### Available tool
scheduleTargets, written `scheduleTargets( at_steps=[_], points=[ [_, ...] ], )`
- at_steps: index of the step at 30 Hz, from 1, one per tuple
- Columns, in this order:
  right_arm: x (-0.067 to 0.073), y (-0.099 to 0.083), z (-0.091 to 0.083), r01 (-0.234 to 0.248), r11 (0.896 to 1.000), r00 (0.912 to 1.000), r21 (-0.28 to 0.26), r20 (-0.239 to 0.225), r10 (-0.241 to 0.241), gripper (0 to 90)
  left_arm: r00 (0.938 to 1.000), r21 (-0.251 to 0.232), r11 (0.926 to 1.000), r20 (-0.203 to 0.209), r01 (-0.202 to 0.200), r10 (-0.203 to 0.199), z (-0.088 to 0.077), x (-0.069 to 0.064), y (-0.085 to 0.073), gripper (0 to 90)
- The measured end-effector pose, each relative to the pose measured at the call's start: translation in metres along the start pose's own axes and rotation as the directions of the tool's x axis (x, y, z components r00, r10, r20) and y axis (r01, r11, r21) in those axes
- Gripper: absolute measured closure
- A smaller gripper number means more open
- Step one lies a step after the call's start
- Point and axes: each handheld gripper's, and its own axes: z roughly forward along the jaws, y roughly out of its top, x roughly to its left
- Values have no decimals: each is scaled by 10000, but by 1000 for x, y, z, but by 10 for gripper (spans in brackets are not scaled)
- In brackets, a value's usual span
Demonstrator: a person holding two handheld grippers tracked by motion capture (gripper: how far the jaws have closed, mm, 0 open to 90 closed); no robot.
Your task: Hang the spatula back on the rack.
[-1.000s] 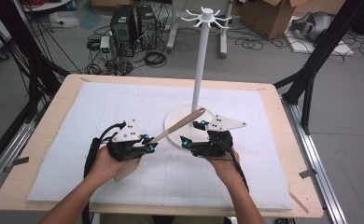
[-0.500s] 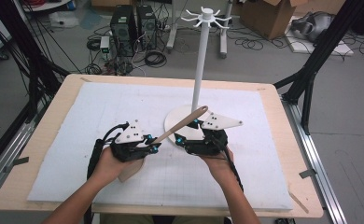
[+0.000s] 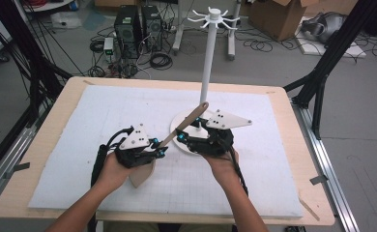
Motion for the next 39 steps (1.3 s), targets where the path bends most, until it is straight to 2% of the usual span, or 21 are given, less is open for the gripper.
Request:
scheduleTargets(
  at_steps=[1,5,7,10,13,15,17,18,22,23,24,26,28,30,32,33,35,39],
  points=[
    [0,3,0,-34,9999,10000,-94,19,34,534,9999,94,9999,-38,-125,125,-1,0,1,777],
    [1,11,1,-698,9972,9975,-256,44,699,583,9996,-148,9999,-280,-43,39,0,-3,1,777],
    [1,13,2,-874,9957,9962,-317,33,875,609,9991,-213,9998,-420,-58,49,0,-3,2,777],
    [1,16,3,-1064,9940,9939,-267,-308,1056,655,9992,-166,9998,-384,-64,57,1,-3,1,777],
    [3,19,5,-1073,9941,9915,-158,-760,1058,697,9999,-179,9998,-111,-68,66,4,-2,0,773],
    [7,20,6,-866,9961,9913,-145,-1012,847,720,9999,-178,9998,-6,-130,130,5,-2,-1,771],
    [10,23,5,-712,9973,9892,-153,-1292,687,731,9998,-440,9990,169,-112,119,2,-1,-1,766],
    [10,24,4,-712,9973,9852,-179,-1573,676,736,9996,-595,9982,288,11,6,0,0,0,750],
    [13,30,0,-104,9995,9797,-287,-2007,44,741,9963,-1020,9946,846,203,-117,-8,3,5,629],
    [13,32,-1,-68,9995,9775,-295,-2112,4,742,9952,-1206,9921,954,335,-220,-10,3,6,601],
    [13,34,-1,-14,9994,9740,-346,-2267,-65,742,9949,-1304,9910,995,303,-173,-13,5,7,573],
    [12,39,-3,-122,9991,9636,-398,-2674,11,743,9895,-1450,9888,1441,351,-140,-17,7,10,516],
    [11,44,-3,-71,9990,9533,-436,-3019,-64,743,9845,-1702,9849,1756,317,-13,-18,7,13,518],
    [12,48,-3,191,9992,9484,-343,-3156,-290,743,9716,-1928,9801,2364,474,-4,-18,7,14,520],
    [14,51,-3,514,9983,9430,-284,-3276,-579,743,9597,-2079,9772,2806,435,170,-16,4,16,534],
    [14,52,-3,602,9976,9378,-330,-3405,-679,744,9568,-2075,9778,2888,296,323,-16,3,16,558],
    [14,53,-3,688,9969,9263,-378,-3686,-779,743,9485,-2117,9768,3147,326,365,-15,2,16,623],
    [13,54,-2,808,9961,9047,-347,-4169,-879,742,9448,-2143,9761,3258,367,360,-13,3,15,774]
  ],
)
